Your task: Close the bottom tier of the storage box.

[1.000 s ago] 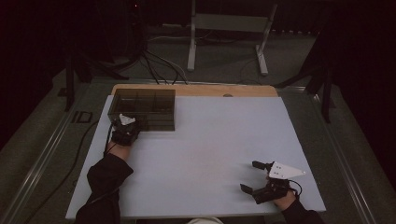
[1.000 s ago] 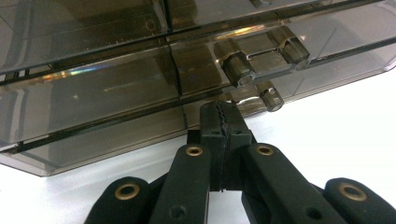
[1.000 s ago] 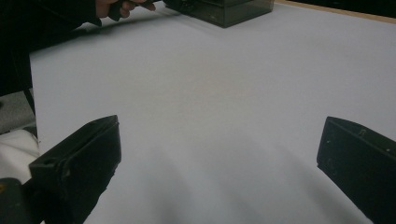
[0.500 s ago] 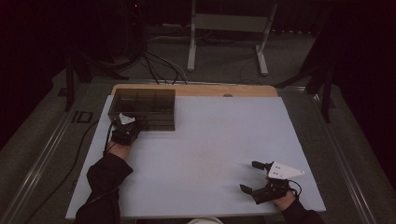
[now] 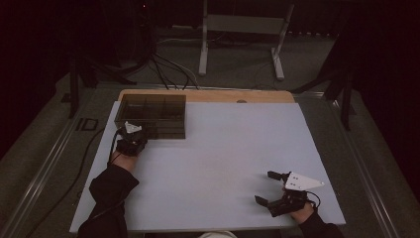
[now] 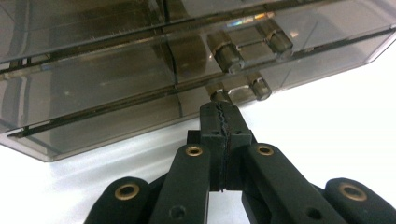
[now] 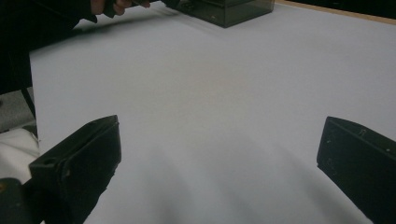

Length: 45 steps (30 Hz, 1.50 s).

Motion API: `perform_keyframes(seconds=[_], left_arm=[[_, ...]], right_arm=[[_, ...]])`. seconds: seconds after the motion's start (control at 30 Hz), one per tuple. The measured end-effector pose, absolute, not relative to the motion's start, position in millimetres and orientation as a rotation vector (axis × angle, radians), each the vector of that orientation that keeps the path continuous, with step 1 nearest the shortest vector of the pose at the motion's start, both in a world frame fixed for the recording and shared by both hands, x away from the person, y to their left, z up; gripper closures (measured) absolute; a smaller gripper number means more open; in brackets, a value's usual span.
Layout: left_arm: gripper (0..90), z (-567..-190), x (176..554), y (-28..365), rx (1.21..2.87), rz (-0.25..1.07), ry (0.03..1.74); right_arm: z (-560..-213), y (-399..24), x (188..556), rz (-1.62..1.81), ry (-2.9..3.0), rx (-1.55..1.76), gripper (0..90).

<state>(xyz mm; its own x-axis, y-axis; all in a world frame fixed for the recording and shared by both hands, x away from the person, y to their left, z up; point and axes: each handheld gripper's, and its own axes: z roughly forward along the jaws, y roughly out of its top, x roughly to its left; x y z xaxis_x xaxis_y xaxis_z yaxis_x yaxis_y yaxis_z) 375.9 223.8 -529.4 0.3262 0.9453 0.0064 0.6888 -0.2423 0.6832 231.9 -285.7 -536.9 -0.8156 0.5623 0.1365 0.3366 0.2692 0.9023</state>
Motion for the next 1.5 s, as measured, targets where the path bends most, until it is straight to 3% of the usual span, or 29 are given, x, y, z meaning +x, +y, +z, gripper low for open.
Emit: perform_keyframes(seconds=[0.1, 0.17, 0.33, 0.47, 0.93, 1.07, 1.23, 1.3, 1.5], left_arm=[[90.0, -528.2, 374.7, 222.1, 2.011, 0.576, 1.436], [83.9, -527.2, 373.5, 220.5, 2.022, 0.595, 1.434], [80.4, -526.7, 370.4, 217.2, 2.045, 0.596, 1.421], [67.5, -526.2, 369.6, 213.9, 2.058, 0.587, 1.42], [35.2, -522.8, 367.9, 204.9, 2.085, 0.552, 1.412], [18.3, -522.4, 368.7, 202.0, 2.092, 0.546, 1.436], [9.6, -520.3, 368.9, 202.5, 2.07, 0.528, 1.458], [1.5, -520.0, 368.9, 203.2, 2.082, 0.498, 1.447], [0.8, -521.3, 366.4, 201.8, 2.109, 0.49, 1.411]], right_arm=[[-537.1, -285.4, 232.1, 1.57, 2.327, 0.837, 0.0], [-537.0, -285.3, 231.9, 1.569, 2.327, 0.835, 0.0], [-537.0, -285.6, 232.1, 1.57, 2.326, 0.838, 0.0], [-536.7, -285.4, 231.9, 1.571, 2.326, 0.837, 0.0], [-537.5, -286.6, 232.8, 1.58, 2.319, 0.848, 0.0], [-537.6, -286.4, 233.1, 1.581, 2.32, 0.849, 0.0], [-537.6, -286.9, 233.0, 1.582, 2.316, 0.85, 0.0], [-537.7, -286.7, 233.1, 1.581, 2.317, 0.85, 0.0], [-538.7, -286.8, 234.5, 1.586, 2.317, 0.859, 0.0]])
